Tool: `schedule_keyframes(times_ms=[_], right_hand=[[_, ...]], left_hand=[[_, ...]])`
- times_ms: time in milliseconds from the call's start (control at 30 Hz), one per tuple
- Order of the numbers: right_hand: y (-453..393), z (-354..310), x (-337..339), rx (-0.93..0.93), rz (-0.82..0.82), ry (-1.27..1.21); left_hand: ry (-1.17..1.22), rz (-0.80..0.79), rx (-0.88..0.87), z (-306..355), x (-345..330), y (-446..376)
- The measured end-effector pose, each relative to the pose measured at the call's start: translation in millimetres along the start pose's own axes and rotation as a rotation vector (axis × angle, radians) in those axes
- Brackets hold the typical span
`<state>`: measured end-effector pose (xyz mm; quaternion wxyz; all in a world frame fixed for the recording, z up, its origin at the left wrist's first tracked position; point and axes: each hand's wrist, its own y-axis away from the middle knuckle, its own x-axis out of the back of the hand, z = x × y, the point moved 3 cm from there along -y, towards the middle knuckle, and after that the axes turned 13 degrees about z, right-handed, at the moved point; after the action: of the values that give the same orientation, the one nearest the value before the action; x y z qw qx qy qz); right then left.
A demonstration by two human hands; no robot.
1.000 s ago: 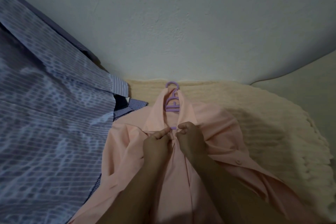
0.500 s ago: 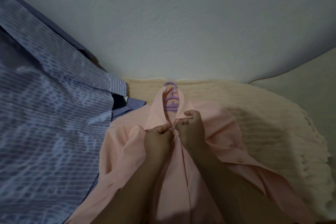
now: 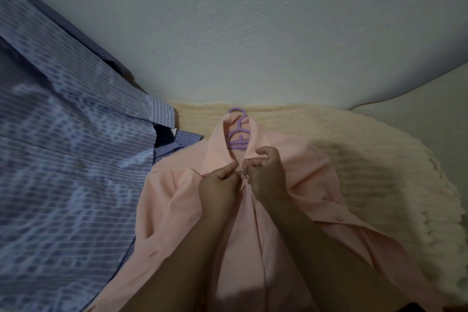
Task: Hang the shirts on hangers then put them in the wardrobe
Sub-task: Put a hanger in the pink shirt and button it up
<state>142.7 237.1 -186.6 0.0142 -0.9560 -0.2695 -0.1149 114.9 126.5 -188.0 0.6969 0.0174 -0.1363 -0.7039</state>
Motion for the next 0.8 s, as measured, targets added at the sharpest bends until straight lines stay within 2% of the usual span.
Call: schedule_keyframes(times_ms=[333, 533, 800], right_hand=[[-8.2, 12.1, -5.3, -0.043, -0.022, -0.032], [-2.2, 23.8, -3.2, 0.034, 0.007, 0.072], [-2.9, 23.0, 4.6, -0.016, -0.193, -0.022]], left_hand=[[0.041, -0.106, 0.039, -2.0, -2.0, -8.9], [0.073, -0.128, 0.119, -9.3, -2.2, -14.9], [0.263, -0.167, 0.278, -6.9, -2.9, -16.1]])
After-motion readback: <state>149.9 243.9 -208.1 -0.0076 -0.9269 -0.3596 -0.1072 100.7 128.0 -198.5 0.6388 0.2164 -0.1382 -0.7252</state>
